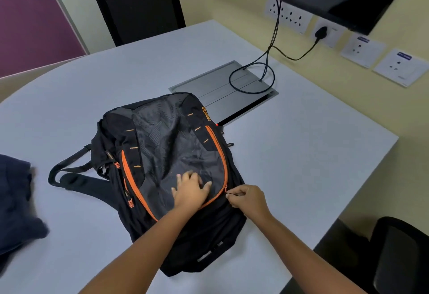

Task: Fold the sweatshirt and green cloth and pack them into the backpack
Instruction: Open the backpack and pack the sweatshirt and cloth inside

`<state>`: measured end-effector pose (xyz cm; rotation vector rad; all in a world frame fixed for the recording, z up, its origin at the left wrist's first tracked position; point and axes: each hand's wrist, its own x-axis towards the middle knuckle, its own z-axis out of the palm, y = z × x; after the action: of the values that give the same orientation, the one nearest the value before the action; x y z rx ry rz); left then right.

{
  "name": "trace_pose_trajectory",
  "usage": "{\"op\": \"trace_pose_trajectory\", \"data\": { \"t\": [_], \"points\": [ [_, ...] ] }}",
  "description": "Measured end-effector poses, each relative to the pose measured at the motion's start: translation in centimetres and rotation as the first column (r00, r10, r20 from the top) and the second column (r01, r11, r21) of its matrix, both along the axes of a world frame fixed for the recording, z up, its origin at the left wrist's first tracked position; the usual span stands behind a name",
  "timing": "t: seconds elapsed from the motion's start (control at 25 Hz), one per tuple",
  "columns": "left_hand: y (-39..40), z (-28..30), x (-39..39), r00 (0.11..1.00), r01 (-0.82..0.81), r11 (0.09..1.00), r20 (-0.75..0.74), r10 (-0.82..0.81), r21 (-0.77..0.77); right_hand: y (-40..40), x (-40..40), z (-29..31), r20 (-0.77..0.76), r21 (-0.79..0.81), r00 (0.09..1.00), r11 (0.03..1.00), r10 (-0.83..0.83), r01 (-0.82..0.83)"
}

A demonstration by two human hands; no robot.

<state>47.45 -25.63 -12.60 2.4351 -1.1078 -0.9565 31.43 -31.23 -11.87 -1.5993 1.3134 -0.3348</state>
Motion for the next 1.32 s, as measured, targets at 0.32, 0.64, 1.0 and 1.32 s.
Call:
{"op": "trace_pose_trajectory", "data": {
  "t": [0.32, 0.64, 1.0, 1.32],
  "points": [
    [1.5, 0.1, -4.4, 0.97, -0.177, 0.984, -0.169, 0.174, -0.006, 1.8, -0.5, 0.2, 0.111, 0.195, 0.982, 0.965, 0.154, -0.173],
    [4.0, 0.0, -6.2, 0.959, 0.176, 0.976, 0.247, -0.141, -0.126, 0.0, 3.3, -0.2, -0.206, 0.021, 0.978, 0.999, 0.04, -0.037],
    [13.0, -1.6, 1.8, 0.788, 0.356, 0.93, 0.562, -0.251, -0.084, -3.5, 1.6, -0.4, -0.204, 0.034, 0.978, 0.998, -0.05, 0.059],
    [12.8, 0.2, 2.0, 0.815, 0.309, 0.95, 0.527, -0.242, -0.04, 3.1, 6.8, 2.0, -0.326, -0.433, 0.828, 0.707, 0.456, -0.559]
  ]
}}
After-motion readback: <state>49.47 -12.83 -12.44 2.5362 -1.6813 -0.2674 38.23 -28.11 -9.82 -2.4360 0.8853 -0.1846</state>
